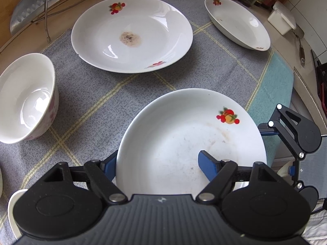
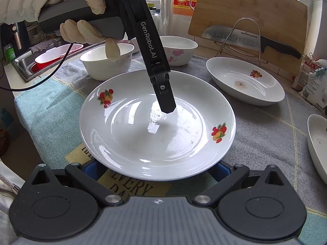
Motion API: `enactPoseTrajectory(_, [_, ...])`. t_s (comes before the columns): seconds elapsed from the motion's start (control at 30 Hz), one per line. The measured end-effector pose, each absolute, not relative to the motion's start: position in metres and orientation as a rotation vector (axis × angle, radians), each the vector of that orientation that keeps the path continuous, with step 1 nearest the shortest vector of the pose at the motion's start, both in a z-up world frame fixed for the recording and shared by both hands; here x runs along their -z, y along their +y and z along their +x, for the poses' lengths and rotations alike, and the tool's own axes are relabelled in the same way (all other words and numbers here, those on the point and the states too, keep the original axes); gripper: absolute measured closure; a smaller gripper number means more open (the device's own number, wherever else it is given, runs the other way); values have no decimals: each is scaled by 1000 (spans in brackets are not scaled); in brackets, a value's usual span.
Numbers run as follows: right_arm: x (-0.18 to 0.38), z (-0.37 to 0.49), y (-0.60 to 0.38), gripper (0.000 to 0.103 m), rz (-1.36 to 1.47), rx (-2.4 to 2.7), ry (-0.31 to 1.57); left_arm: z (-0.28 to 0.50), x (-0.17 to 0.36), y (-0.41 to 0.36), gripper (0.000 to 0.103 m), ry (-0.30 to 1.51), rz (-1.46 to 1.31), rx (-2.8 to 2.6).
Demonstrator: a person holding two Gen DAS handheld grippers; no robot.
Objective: Organize plates and bowls
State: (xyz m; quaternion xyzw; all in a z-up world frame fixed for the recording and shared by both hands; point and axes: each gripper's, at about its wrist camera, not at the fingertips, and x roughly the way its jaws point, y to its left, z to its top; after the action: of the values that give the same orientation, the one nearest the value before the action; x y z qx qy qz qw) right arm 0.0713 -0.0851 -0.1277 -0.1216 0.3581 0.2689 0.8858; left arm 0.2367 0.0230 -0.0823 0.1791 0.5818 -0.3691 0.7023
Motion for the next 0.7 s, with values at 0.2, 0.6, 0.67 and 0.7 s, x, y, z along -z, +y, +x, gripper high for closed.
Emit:
enactPoseTrajectory(0.2, [121,75,-95,0,-242,-578,748,235,74,17,24,1276,388,801])
enactPoseTrajectory(0.6, [109,82,-122,0,-272,-599,744,239,65,-16,24,1261,386,784])
enactPoseTrajectory(0.67, [107,85,-128,0,-273,-600,743,241,63,-22,24,1257,386,784])
enactPoseTrajectory(0.7, [106,86,-131,0,-273,-600,745,241,63,-25,24,1254,386,785])
